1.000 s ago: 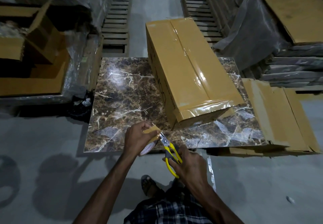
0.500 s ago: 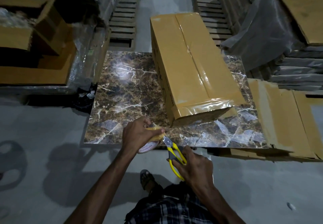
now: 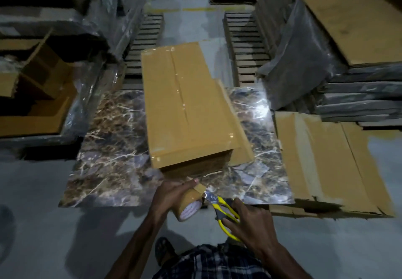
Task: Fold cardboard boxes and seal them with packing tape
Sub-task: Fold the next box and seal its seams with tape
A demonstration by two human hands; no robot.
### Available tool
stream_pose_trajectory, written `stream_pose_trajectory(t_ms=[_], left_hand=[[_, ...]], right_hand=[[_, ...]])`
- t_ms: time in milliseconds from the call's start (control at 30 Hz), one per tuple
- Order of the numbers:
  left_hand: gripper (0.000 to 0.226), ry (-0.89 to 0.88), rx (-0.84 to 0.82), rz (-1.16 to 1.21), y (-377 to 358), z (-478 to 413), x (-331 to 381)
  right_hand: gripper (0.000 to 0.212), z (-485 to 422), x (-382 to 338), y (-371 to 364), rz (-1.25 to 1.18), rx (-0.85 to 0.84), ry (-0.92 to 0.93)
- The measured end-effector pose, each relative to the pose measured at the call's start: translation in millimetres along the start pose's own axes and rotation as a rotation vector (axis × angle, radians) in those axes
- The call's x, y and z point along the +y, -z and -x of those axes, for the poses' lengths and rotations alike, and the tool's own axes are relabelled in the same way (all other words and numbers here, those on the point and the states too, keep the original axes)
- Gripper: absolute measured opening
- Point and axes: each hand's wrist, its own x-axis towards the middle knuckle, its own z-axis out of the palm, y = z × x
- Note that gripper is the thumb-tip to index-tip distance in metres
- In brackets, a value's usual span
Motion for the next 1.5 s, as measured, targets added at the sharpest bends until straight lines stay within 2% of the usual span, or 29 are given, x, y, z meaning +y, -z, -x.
stream_pose_trajectory(t_ms=[100, 167, 267, 333, 400, 500, 633, 767, 1033, 1167, 1333, 1433, 1500], left_hand=[[0.044, 0.026, 0.004, -0.018, -64.2, -2.1, 15.6], [0.057, 0.002, -0.017, -0.065, -108.4, -3.5, 35.3], [0.064, -0.065, -0.038, -0.107, -168.4, -18.2, 59.5], [0.059, -0.131, -0.049, -0.098, -199.6, -33.9, 71.5], [0.044, -0.155, -0.076, -0.126, -223.4, -49.3, 83.7], [0.027, -0.141, -0.118, -0.293, -246.6, -72.7, 95.5], [0.037, -0.126, -0.136, -0.406, -261.9, -90.3, 103.3], [0.046, -0.119, -0.093, -0.435, -264.5, -91.9, 100.8], [0.042, -0.11, -0.075, -0.339, -261.4, -88.0, 87.7], [0.046, -0.163, -0.112, -0.278, -242.3, -67.8, 86.3], [0.024, -0.327, -0.186, -0.163, -179.8, -1.0, 68.8], [0.016, -0.421, -0.087, -0.147, -127.9, 42.2, 56.0], [0.017, -0.451, 0.072, -0.116, -91.8, 61.8, 46.0]], right_hand=[[0.043, 23.7, 54.1, 12.5, 0.001, -0.021, -0.096], [0.043, 33.1, 87.4, 16.4, 0.06, -0.076, -0.18], [0.047, 39.0, 133.9, 15.0, 0.112, -0.155, -0.369], [0.044, 40.3, 161.4, 7.8, 0.068, -0.131, -0.458], [0.038, 35.7, 183.0, 1.3, 0.006, -0.101, -0.536], [0.036, 25.2, 205.8, -14.2, -0.039, -0.135, -0.64], [0.033, 19.3, 221.6, -39.5, -0.024, -0.187, -0.671], [0.035, 24.2, 227.7, -53.9, -0.015, -0.182, -0.713], [0.042, 24.7, 224.0, -64.0, 0.021, -0.238, -0.774], [0.045, 30.5, 222.1, -61.6, -0.038, -0.2, -0.762], [0.042, 33.4, 208.6, -45.6, -0.075, -0.126, -0.717], [0.033, 17.5, 174.7, -27.7, -0.127, -0.011, -0.649], [0.036, -2.2, 136.8, -14.0, -0.176, 0.081, -0.581]])
